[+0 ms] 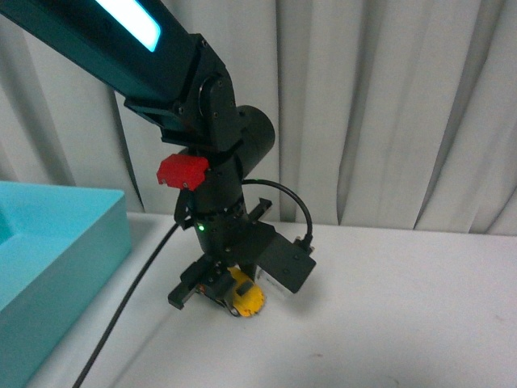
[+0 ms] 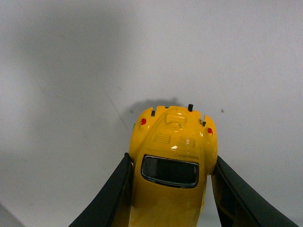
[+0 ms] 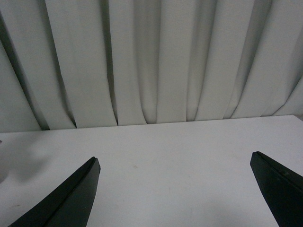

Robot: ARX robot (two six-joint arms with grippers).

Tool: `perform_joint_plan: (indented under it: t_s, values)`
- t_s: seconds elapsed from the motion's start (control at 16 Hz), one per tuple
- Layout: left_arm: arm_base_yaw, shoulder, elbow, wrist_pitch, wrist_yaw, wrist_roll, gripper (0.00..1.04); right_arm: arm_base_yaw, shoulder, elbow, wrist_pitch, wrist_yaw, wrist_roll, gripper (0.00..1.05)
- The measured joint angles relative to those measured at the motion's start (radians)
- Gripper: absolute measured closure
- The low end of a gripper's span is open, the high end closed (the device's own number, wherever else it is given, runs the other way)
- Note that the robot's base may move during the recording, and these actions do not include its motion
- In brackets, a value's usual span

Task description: Wind up and store yellow beetle toy

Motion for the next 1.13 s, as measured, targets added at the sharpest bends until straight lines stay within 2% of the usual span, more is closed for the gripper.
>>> perform_joint_plan:
  t_s: [0.19,0.25,0.31,0.44,0.69,0.81,0.94,1.13]
  values:
    - [-0.039,-0.066,0.085,-0.06,0.096,0.021,0.63,0.0,0.0,0.0,0.0,0.0,0.0,0.07]
    - [-0.037,-0.12,0.172,-0.103,0.123,0.01,0.63,0.0,0.0,0.0,0.0,0.0,0.0,0.07]
    - [0.002,-0.134,0.274,-0.138,0.124,-0.08,0.63,0.0,0.0,0.0,0.0,0.0,0.0,0.07]
    - [0.052,-0.136,0.333,-0.156,0.105,-0.162,0.63,0.0,0.0,0.0,0.0,0.0,0.0,0.07]
    - [0.175,-0.176,0.377,-0.113,0.047,-0.34,0.63,0.0,0.0,0.0,0.0,0.0,0.0,0.07]
    - [0.27,-0.231,0.38,-0.109,-0.01,-0.486,0.63,0.0,0.0,0.0,0.0,0.0,0.0,0.07]
    - [0.364,-0.307,0.341,-0.124,-0.024,-0.631,0.63,0.0,0.0,0.0,0.0,0.0,0.0,0.07]
    - [0.496,-0.444,0.148,-0.209,-0.143,-0.864,0.63,0.0,0.0,0.0,0.0,0.0,0.0,0.07]
